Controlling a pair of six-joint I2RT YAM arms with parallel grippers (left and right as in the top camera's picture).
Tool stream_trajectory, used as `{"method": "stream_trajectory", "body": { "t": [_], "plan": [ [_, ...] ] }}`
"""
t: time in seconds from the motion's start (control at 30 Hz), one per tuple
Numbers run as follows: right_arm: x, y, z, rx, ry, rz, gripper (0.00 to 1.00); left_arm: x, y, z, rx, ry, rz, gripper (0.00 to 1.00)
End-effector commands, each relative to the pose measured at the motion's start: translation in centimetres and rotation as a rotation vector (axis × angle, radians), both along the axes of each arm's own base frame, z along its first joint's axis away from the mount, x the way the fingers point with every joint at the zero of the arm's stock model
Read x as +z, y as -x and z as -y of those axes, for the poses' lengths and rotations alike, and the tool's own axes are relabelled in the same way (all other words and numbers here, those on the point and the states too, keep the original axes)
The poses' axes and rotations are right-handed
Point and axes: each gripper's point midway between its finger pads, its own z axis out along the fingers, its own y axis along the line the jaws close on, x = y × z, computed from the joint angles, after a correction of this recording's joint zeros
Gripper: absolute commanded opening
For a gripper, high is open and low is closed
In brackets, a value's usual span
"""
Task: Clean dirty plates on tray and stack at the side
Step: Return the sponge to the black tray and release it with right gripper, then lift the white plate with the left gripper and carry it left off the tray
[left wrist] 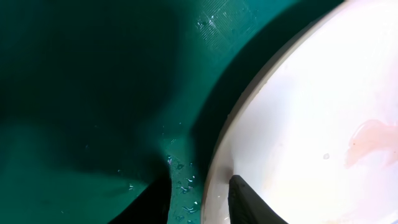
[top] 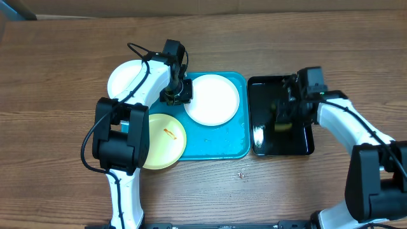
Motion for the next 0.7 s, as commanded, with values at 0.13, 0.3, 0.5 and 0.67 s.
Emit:
{"method": "stream_trajectory", "body": {
  "t": [0.13,0.3,0.5,0.67],
  "plan": [
    [5.9,-3.2,-1.2,-0.031,-0.152,0.055,0.71,-0.3,0.1,0.0,-0.017,-0.012,-0.005,0.34],
    [14.0,-6.9,4.8,-0.178,-0.133,0.155,0.99,-0.3,0.3,0.0,-0.016,-0.014,-0.014,0.33],
    [14.8,-7.0,10.2,-0.304,-0.123,0.175,1.0,-0.3,0.2,0.1,-0.018,-0.012,-0.006,0.04],
    [14.8,-6.9,12.0,-0.347,-0.119,0.178,1.0,1.2,-0.5,0.3,-0.014,-0.007,0.018,0.04]
  ]
}}
